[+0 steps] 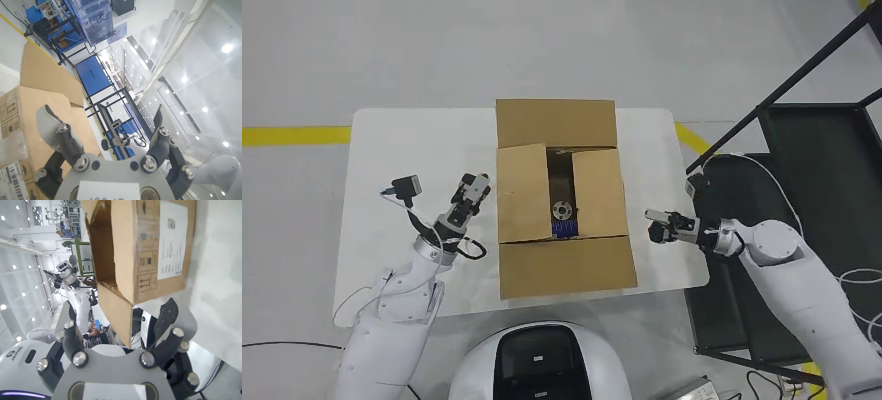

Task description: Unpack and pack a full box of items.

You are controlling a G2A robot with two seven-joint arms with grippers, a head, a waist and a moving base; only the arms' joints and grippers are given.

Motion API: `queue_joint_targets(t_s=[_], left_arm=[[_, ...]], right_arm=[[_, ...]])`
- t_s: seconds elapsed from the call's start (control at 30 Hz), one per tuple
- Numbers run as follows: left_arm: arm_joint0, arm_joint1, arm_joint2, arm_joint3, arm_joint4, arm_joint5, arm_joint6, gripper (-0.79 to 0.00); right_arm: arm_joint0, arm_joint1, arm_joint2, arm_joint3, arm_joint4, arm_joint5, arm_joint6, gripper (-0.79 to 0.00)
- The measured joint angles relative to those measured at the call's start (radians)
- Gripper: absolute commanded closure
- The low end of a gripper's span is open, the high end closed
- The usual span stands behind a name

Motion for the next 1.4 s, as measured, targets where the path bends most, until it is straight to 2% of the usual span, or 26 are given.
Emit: queue_joint_targets(t_s=[0.23, 0.37, 0.5, 0.63, 0.77, 1.1, 1.4], left_arm=[[0.004, 0.001, -0.005, -0.006, 0.015, 0.002, 0.004, -0.785], [0.016, 0.003, -0.017, -0.019, 0.023, 0.003, 0.01, -0.785], [0.023, 0.004, -0.031, -0.019, 0.023, 0.005, 0.017, -0.785], [0.025, 0.004, -0.035, -0.018, 0.02, 0.006, 0.022, -0.785], [0.025, 0.004, -0.035, -0.018, 0.02, 0.008, 0.025, -0.785], [0.026, 0.005, -0.035, -0.028, 0.019, 0.019, 0.013, -0.785], [0.035, 0.009, -0.045, -0.03, -0.025, -0.004, -0.035, -0.785]], right_arm=[[-0.002, -0.024, -0.108, -0.03, -0.041, 0.016, 0.013, -0.785], [0.002, -0.027, -0.108, -0.044, 0.004, -0.013, 0.067, -0.785], [-0.003, -0.022, -0.072, -0.058, 0.117, -0.032, 0.185, -0.785], [0.014, -0.022, -0.041, -0.044, 0.272, -0.006, 0.311, -0.785], [0.062, -0.029, -0.036, -0.006, 0.361, 0.034, 0.356, -0.785], [0.219, -0.075, -0.128, 0.093, 0.395, 0.05, 0.289, -0.785], [0.323, -0.117, -0.217, 0.198, 0.274, 0.01, 0.127, -0.785]])
